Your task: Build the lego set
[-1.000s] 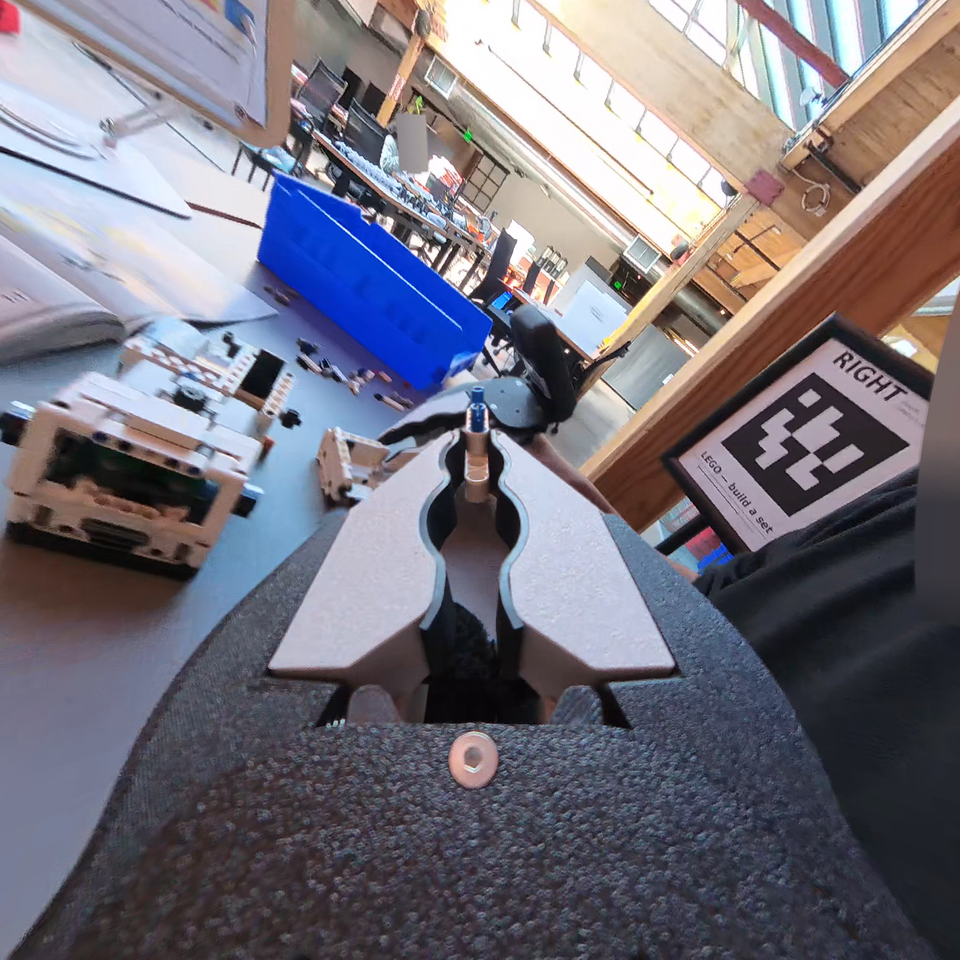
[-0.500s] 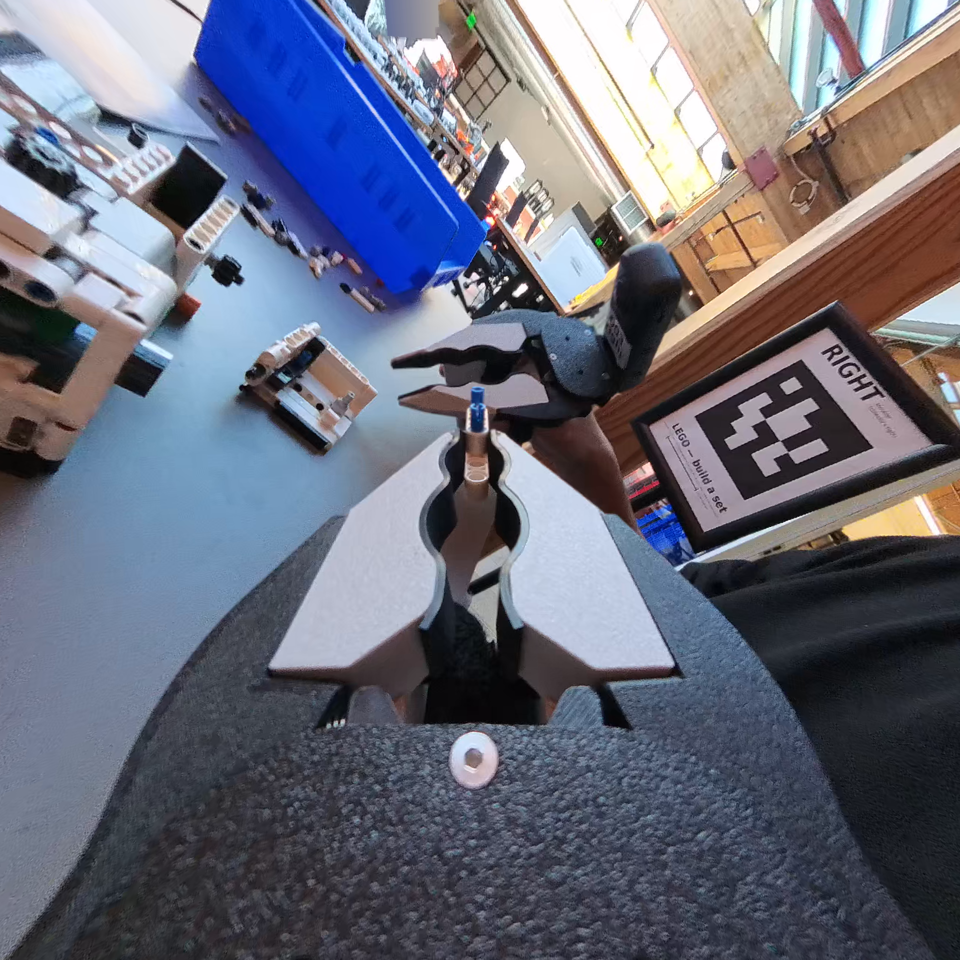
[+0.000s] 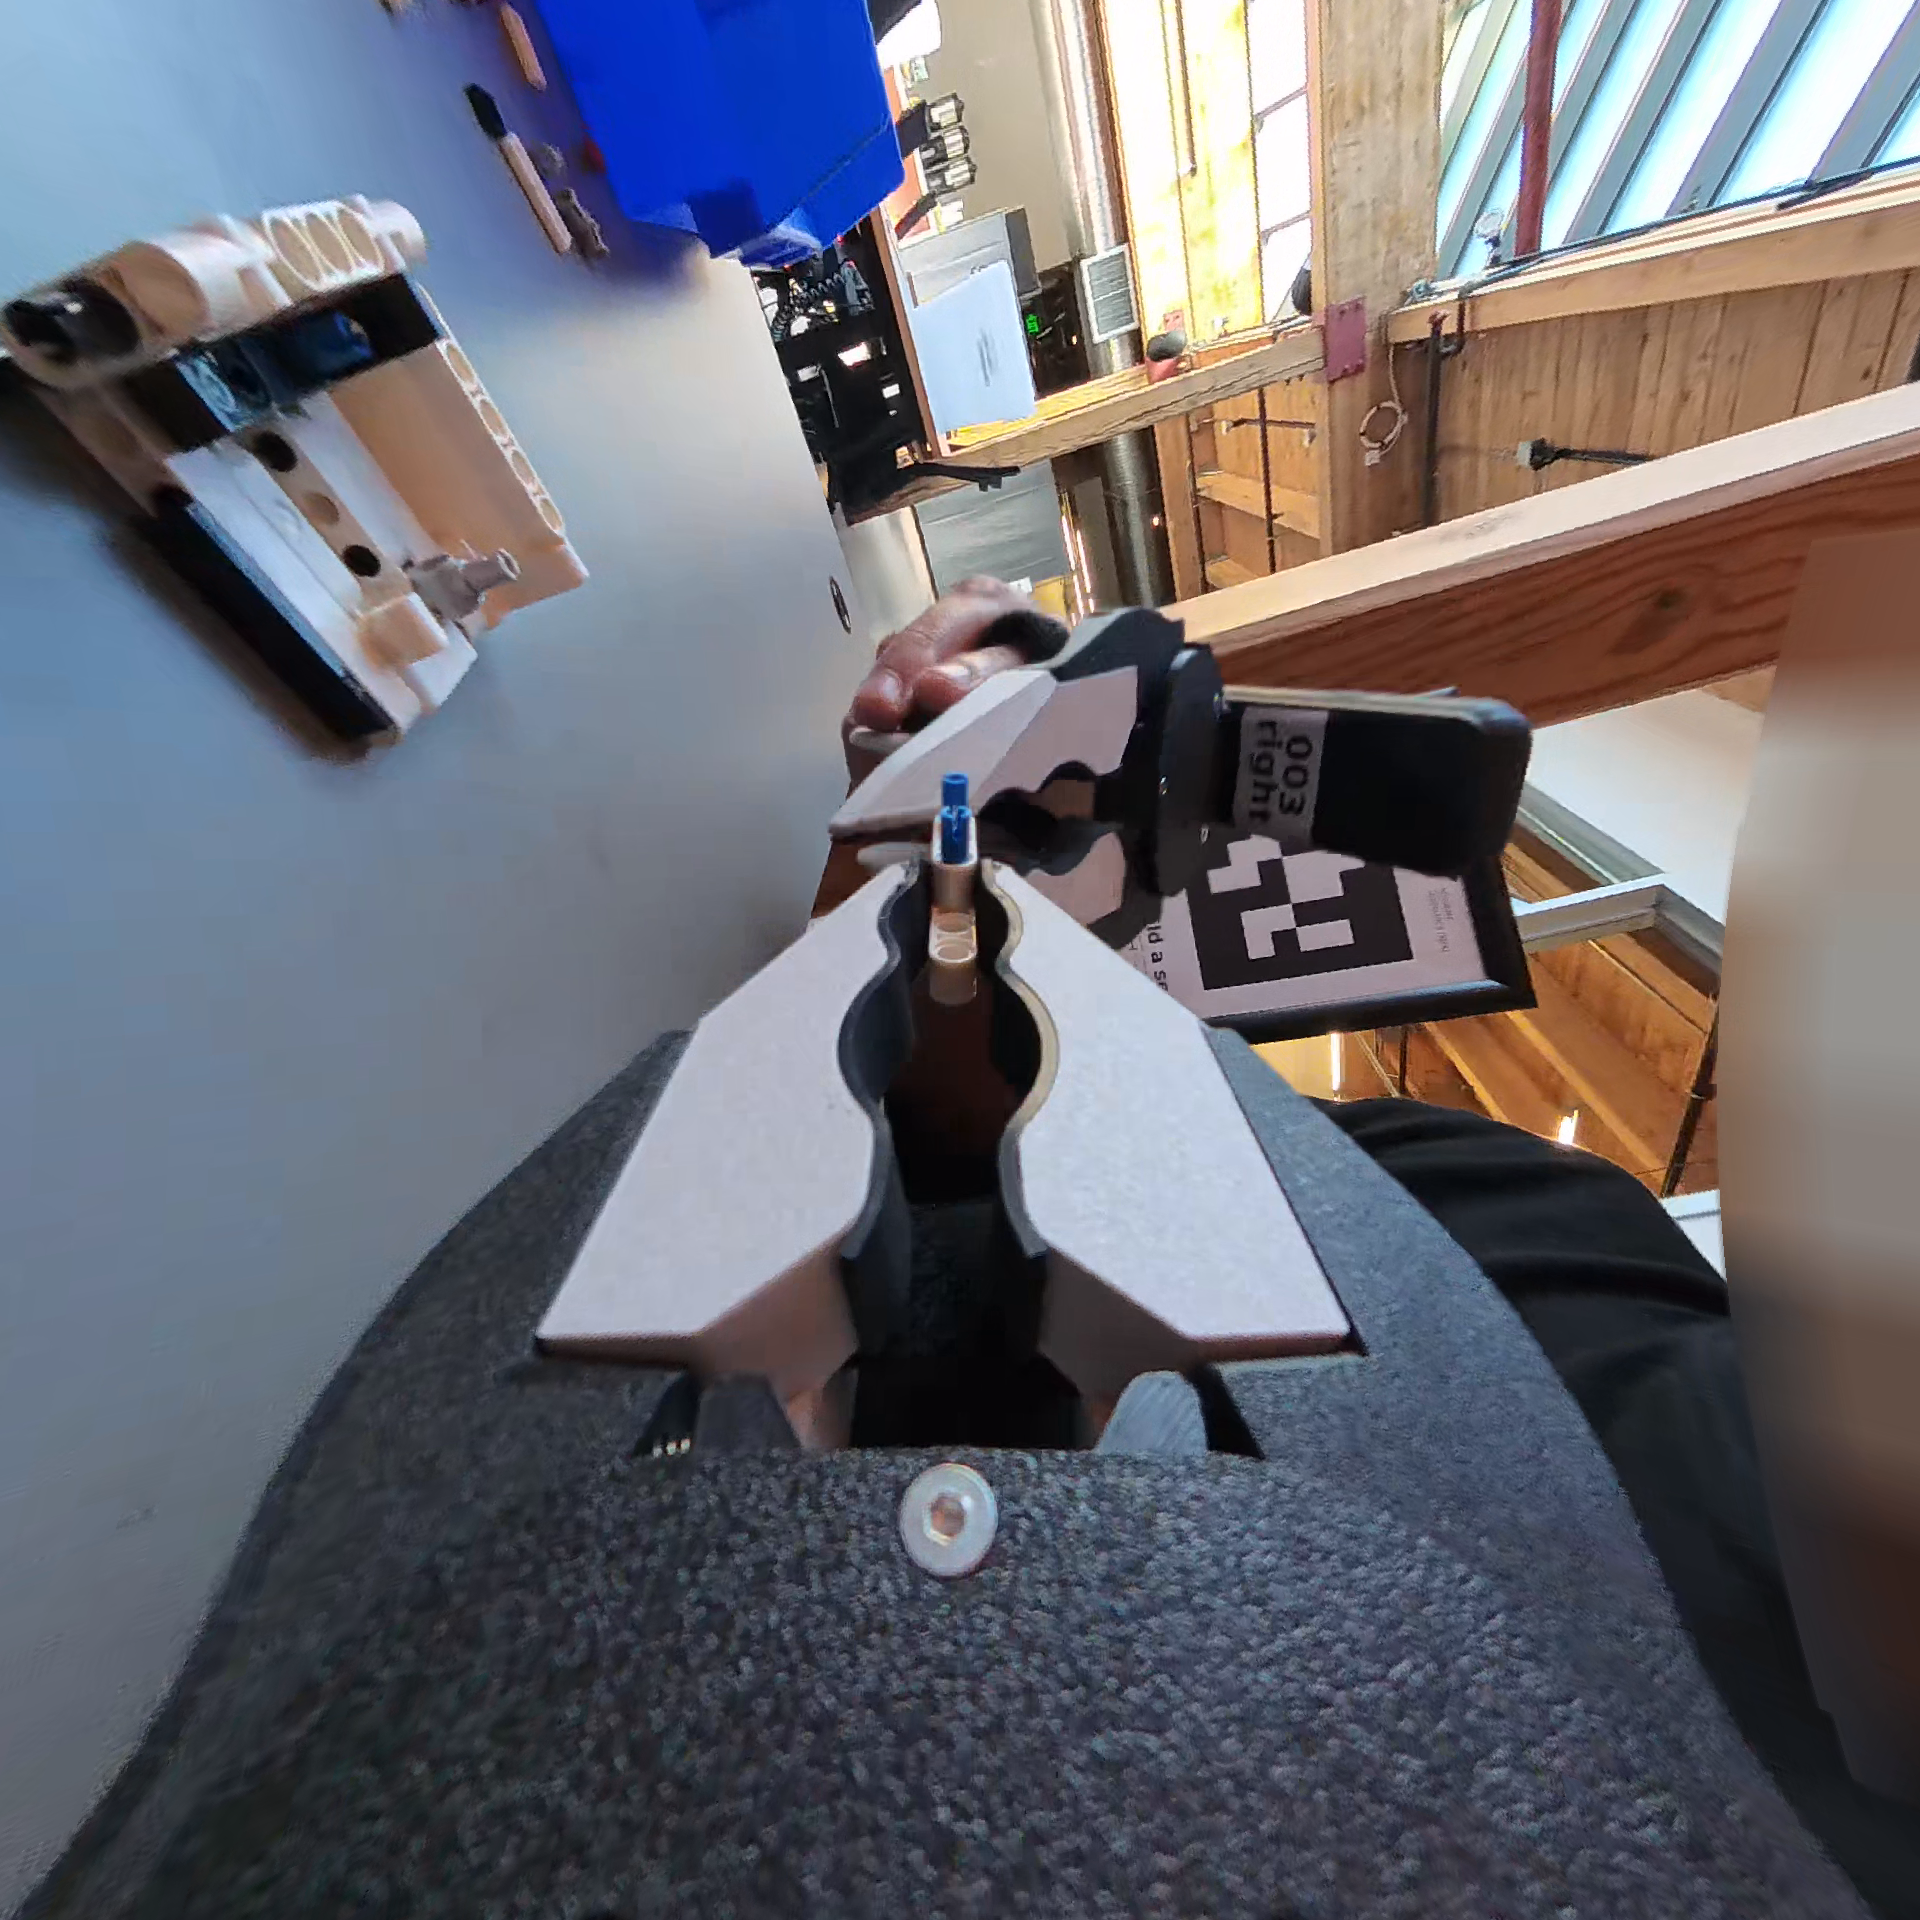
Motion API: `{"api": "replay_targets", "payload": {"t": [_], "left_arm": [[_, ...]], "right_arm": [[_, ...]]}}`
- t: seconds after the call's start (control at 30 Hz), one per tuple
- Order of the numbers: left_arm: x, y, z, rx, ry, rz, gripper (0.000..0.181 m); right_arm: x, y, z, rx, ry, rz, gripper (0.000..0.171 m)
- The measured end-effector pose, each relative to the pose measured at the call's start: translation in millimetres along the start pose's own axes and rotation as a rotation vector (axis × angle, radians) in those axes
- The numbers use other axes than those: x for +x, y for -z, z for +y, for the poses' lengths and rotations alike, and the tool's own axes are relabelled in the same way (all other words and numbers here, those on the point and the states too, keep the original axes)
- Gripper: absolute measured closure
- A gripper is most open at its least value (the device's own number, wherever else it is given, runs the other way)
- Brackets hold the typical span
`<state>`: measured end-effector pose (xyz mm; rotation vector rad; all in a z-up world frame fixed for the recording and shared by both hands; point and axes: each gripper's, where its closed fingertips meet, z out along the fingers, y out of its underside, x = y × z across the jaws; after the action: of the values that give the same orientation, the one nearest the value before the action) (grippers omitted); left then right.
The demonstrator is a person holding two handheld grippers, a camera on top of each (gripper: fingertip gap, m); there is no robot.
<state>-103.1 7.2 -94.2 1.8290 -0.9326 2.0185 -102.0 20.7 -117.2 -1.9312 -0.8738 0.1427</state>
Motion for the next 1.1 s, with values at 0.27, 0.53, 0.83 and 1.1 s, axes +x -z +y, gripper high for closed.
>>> {"api": "replay_targets", "payload": {"t": [0.27,0.53,0.83,1.1], "left_arm": [[-23,2,-8,-0.035,-0.449,-0.269,0.152],[-34,10,1,-0.248,-1.293,-0.591,0.154],[-55,16,-14,-0.323,-1.345,-0.628,0.174],[-77,11,-21,-0.453,-1.2,-0.583,0.174]], "right_arm": [[6,4,14,-0.033,-0.017,-0.01,0.165],[-7,-2,21,-0.054,-0.121,-0.214,0.165],[9,-5,31,-0.128,-0.098,-0.187,0.148],[46,-13,46,-0.289,0.098,-0.288,0.132]]}}
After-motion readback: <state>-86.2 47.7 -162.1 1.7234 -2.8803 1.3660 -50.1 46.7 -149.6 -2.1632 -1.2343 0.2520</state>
